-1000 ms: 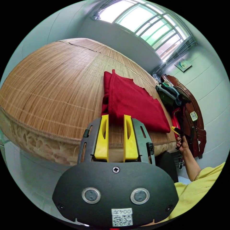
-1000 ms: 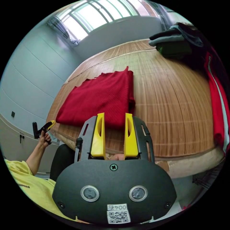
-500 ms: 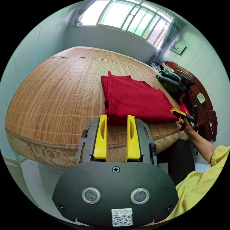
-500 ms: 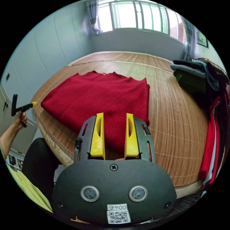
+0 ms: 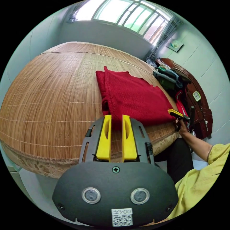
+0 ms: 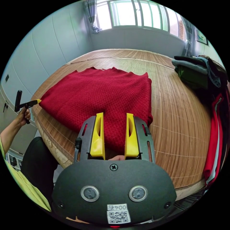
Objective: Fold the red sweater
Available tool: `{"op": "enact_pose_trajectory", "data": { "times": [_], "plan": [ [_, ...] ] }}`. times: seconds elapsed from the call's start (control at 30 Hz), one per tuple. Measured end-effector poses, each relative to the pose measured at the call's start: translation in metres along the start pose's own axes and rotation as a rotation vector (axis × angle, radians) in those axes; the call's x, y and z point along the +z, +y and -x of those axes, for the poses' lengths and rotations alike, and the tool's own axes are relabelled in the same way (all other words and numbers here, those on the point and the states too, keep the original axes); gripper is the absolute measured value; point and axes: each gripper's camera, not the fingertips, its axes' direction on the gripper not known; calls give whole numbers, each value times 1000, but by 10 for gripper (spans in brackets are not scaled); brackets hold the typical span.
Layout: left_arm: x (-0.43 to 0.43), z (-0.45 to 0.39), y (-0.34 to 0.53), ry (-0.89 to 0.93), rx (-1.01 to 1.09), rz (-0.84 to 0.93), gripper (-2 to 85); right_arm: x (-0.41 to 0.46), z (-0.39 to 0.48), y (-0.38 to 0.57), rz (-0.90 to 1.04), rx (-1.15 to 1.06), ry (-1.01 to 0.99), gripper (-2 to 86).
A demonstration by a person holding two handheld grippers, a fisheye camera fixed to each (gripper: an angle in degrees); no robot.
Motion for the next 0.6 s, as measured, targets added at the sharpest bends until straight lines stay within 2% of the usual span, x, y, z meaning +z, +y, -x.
{"op": "enact_pose_trajectory", "data": {
  "times": [0.1,0.17,0.23,0.37,0.5,0.6],
  "plan": [
    [-42,-10,-7,39,-34,-134,43,0,-1,2,-1,-2,4,135],
    [-31,-1,-2,-57,-52,-58,39,1,-3,4,1,1,-1,136],
    [2,23,7,-32,-122,78,38,1,-4,5,3,0,-3,135],
    [13,42,19,58,-193,-1,41,0,0,6,3,-16,24,135],
    [-9,30,6,-29,-167,-34,61,-1,-4,7,6,-10,10,136],
    [-36,21,-20,-95,-139,-124,68,-3,-9,8,2,-1,-10,136]
  ]
}}
